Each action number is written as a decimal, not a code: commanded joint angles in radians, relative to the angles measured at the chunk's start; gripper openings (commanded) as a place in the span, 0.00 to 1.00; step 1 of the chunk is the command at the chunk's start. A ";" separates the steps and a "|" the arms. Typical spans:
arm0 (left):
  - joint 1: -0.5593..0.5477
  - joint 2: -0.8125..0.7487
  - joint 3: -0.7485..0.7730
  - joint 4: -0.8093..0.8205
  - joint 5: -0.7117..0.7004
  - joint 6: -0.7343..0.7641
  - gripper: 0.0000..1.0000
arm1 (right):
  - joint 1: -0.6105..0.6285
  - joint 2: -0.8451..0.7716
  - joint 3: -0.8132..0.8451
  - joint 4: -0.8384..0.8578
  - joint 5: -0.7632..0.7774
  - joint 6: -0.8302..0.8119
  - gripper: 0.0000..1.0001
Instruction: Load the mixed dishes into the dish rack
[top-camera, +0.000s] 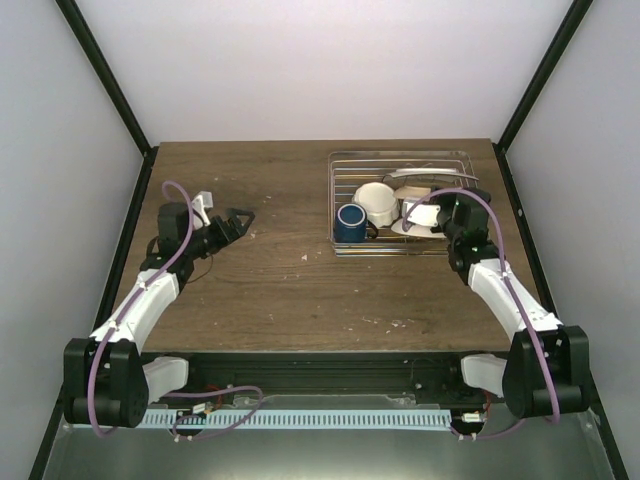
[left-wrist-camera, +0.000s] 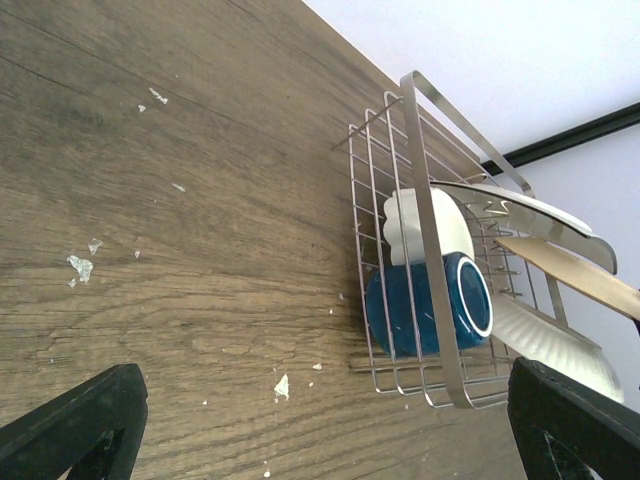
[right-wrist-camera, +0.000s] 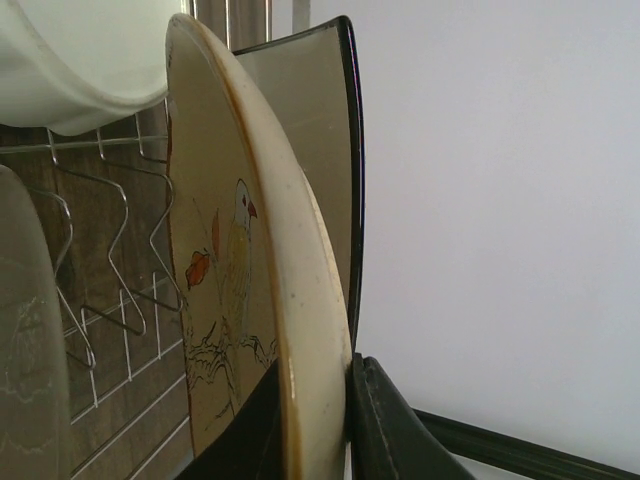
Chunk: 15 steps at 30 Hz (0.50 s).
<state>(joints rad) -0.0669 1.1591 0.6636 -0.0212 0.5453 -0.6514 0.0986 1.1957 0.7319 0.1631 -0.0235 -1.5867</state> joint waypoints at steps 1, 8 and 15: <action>0.006 -0.002 -0.004 0.028 0.012 0.001 1.00 | -0.017 -0.036 0.024 0.111 -0.018 0.014 0.01; 0.009 0.002 -0.004 0.032 0.012 -0.001 1.00 | -0.029 0.026 0.025 0.151 -0.041 0.037 0.01; 0.014 -0.001 -0.007 0.030 0.013 -0.002 1.00 | -0.033 0.100 0.051 0.168 -0.055 0.059 0.01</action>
<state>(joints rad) -0.0616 1.1595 0.6636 -0.0109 0.5476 -0.6514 0.0769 1.2938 0.7284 0.2089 -0.0528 -1.5520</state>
